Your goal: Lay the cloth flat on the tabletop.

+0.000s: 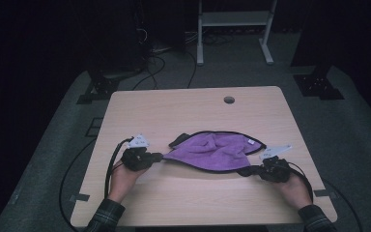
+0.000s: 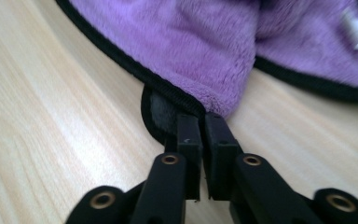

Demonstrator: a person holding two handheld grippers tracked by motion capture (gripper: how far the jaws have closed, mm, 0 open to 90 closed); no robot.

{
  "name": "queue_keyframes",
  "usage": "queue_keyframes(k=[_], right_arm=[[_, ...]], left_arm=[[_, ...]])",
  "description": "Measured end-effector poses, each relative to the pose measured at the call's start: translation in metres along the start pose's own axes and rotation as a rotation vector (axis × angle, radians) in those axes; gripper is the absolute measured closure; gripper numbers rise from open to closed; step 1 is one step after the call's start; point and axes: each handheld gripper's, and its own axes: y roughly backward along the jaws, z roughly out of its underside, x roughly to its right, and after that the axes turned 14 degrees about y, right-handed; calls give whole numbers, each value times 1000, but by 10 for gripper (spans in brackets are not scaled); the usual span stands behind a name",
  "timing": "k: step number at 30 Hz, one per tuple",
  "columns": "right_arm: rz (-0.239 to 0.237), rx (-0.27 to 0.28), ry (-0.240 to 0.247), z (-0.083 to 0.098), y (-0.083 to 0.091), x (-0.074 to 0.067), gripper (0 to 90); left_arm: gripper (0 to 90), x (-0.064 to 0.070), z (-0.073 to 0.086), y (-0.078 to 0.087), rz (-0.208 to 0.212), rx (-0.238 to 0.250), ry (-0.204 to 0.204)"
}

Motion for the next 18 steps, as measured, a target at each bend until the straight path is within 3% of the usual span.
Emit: queue_keyframes(k=[9,15,18], right_arm=[[69,149,7,-34,31,11,872],[97,274,48,-74,44,16,874],[93,323,68,-95,42,18,875]], left_arm=[[838,3,0,-3,17,-17,-5],[838,3,0,-4,23,-21,-4],[838,3,1,-4,27,-24,-2]])
